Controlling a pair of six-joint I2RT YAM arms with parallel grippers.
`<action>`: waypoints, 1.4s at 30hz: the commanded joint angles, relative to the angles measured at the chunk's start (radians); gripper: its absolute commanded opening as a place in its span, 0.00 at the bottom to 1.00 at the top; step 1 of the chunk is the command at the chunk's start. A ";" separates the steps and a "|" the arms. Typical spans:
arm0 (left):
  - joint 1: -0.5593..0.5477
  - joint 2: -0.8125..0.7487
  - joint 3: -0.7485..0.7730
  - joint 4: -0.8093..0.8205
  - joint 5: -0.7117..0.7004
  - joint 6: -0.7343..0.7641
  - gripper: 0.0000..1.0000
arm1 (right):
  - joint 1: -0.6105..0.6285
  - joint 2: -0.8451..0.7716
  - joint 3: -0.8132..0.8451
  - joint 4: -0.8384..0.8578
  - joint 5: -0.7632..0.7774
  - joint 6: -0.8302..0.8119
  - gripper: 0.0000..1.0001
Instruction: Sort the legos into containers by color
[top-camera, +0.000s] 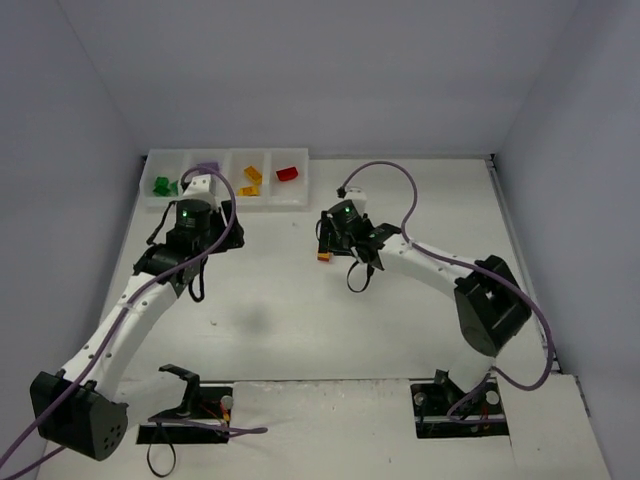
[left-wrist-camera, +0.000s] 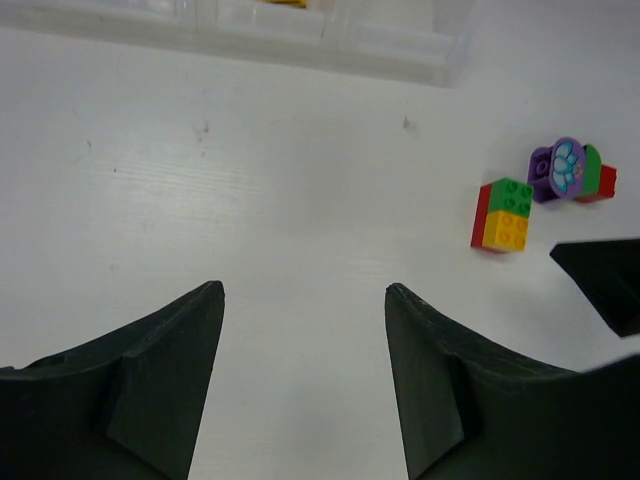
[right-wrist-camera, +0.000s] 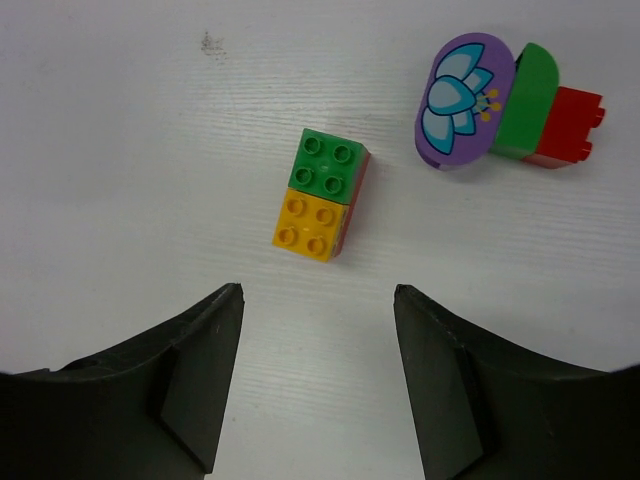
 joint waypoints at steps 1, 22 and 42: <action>-0.005 -0.055 -0.011 -0.058 0.024 -0.031 0.59 | 0.015 0.046 0.101 0.017 0.098 0.062 0.58; -0.005 -0.055 -0.042 -0.100 0.062 -0.018 0.59 | 0.018 0.348 0.319 -0.121 0.152 0.142 0.41; -0.012 0.080 -0.039 0.118 0.375 0.149 0.59 | -0.017 -0.021 -0.096 0.312 -0.338 -0.436 0.00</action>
